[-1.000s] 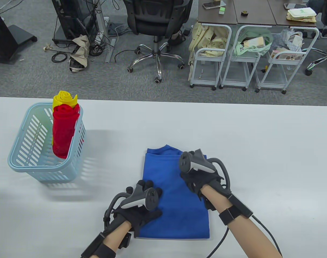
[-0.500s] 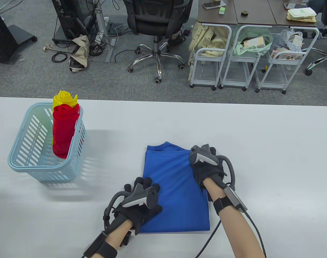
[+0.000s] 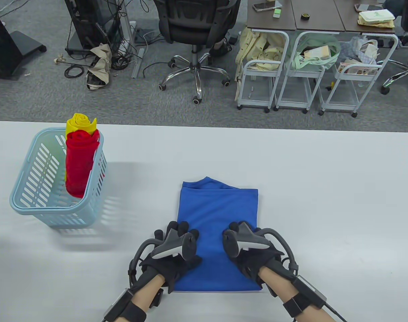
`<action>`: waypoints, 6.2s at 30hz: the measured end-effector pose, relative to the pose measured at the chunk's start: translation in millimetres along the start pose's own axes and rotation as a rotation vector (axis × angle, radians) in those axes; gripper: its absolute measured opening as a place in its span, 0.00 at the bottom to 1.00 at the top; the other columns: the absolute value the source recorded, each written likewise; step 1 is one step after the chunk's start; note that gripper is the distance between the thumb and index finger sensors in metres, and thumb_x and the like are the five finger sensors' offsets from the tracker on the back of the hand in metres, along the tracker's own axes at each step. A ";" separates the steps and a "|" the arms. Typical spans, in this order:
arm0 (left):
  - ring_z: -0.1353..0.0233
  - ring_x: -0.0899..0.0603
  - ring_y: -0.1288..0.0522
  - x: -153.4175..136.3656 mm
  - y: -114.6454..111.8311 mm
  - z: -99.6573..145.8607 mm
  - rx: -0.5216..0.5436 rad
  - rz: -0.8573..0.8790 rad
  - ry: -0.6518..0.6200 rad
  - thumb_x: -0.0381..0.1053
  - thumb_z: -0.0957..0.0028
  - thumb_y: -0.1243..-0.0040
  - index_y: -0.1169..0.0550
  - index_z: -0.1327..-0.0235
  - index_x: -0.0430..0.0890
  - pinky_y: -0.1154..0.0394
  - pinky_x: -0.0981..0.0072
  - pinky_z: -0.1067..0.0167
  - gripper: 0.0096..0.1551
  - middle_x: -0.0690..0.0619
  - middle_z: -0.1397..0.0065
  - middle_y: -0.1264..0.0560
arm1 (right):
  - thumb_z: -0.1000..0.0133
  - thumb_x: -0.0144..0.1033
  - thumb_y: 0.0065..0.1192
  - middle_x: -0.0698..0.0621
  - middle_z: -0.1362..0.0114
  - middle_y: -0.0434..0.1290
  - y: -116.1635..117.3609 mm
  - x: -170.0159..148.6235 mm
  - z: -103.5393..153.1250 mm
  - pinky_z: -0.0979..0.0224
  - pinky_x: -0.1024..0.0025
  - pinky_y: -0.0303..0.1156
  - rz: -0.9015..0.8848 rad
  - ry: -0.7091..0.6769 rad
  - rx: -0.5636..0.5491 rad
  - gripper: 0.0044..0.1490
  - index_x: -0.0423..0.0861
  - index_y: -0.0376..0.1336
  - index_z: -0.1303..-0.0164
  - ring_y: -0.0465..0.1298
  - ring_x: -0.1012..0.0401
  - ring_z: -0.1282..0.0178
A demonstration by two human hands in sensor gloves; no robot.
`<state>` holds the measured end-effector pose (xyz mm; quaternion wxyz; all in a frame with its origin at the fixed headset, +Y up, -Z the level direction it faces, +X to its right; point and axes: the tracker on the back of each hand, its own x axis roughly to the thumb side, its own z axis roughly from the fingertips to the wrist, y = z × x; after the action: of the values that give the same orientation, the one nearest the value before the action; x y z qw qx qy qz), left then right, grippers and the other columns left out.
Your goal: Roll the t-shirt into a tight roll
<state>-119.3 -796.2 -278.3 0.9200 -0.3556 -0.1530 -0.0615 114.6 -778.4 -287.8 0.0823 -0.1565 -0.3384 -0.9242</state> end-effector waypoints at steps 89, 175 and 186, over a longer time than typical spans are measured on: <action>0.33 0.42 0.23 15.4 18.5 45.0 0.344 -0.051 -0.276 0.59 0.40 0.49 0.30 0.23 0.61 0.32 0.42 0.27 0.30 0.49 0.26 0.25 | 0.36 0.41 0.51 0.49 0.20 0.57 4.5 11.0 39.3 0.24 0.51 0.61 -0.038 -0.080 -0.353 0.26 0.52 0.54 0.27 0.67 0.54 0.28; 0.47 0.47 0.16 -21.8 26.4 27.6 0.314 0.345 -0.303 0.56 0.40 0.46 0.27 0.26 0.50 0.24 0.47 0.34 0.28 0.52 0.40 0.16 | 0.36 0.44 0.51 0.52 0.26 0.66 2.4 -8.3 40.9 0.32 0.56 0.69 -0.390 -0.213 -0.248 0.34 0.52 0.48 0.20 0.74 0.56 0.36; 0.38 0.44 0.20 -16.1 30.4 44.5 0.495 -0.007 -0.056 0.63 0.42 0.45 0.24 0.31 0.56 0.28 0.44 0.30 0.28 0.53 0.33 0.20 | 0.37 0.45 0.54 0.55 0.30 0.68 3.3 -5.5 36.6 0.37 0.61 0.73 -0.388 -0.125 -0.255 0.35 0.48 0.49 0.21 0.77 0.59 0.42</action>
<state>-138.3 -743.7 -271.8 0.9742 -0.1205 -0.1902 -0.0154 129.2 -756.8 -261.4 -0.1384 -0.1547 -0.2470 -0.9465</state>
